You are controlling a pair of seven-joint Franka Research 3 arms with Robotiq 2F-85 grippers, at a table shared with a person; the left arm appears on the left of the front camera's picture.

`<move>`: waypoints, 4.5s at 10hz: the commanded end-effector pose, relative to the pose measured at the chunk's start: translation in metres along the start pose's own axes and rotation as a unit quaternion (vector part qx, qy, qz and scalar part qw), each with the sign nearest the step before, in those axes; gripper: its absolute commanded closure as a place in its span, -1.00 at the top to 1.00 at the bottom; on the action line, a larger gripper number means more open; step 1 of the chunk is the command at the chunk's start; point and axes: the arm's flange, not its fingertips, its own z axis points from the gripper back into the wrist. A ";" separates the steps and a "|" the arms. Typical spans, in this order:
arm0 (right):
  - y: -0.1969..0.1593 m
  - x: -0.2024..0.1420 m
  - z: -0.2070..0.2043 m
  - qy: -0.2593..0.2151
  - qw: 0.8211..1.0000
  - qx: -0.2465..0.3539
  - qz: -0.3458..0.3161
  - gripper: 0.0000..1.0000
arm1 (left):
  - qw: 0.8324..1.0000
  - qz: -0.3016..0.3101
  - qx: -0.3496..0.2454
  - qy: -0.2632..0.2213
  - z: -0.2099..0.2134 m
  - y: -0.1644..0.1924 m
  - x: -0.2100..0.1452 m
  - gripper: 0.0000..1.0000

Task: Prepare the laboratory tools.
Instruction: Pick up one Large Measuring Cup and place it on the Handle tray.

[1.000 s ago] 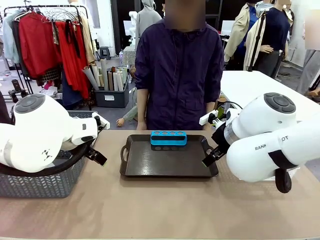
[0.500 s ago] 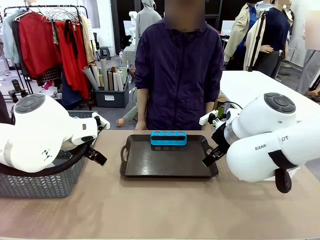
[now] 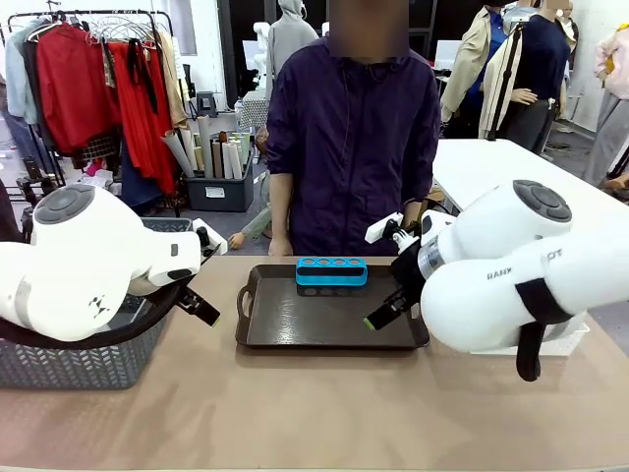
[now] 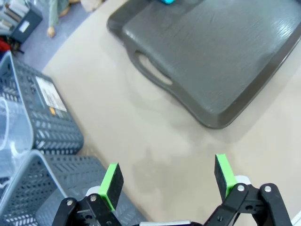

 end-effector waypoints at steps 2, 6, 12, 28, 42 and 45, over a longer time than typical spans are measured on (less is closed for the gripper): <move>-0.045 -0.002 0.023 -0.034 0.998 0.056 0.007 1.00 | 0.996 -0.053 -0.007 -0.069 0.037 0.006 -0.029 1.00; -0.076 -0.004 0.056 -0.067 0.997 0.026 -0.001 1.00 | 0.995 -0.064 0.003 -0.072 0.034 0.004 0.020 1.00; -0.073 -0.006 0.061 -0.062 0.998 0.022 -0.015 1.00 | 0.995 -0.064 0.003 -0.072 0.034 0.004 0.020 1.00; -0.138 0.042 0.183 -0.103 0.985 0.097 0.094 1.00 | 0.968 -0.132 -0.154 -0.150 0.178 0.073 0.066 1.00; -0.145 0.064 0.218 -0.107 0.987 0.070 0.093 1.00 | 0.973 -0.121 -0.138 -0.138 0.190 0.084 0.088 1.00; -0.145 0.064 0.218 -0.107 0.987 0.070 0.093 1.00 | 0.973 -0.121 -0.138 -0.138 0.190 0.084 0.088 1.00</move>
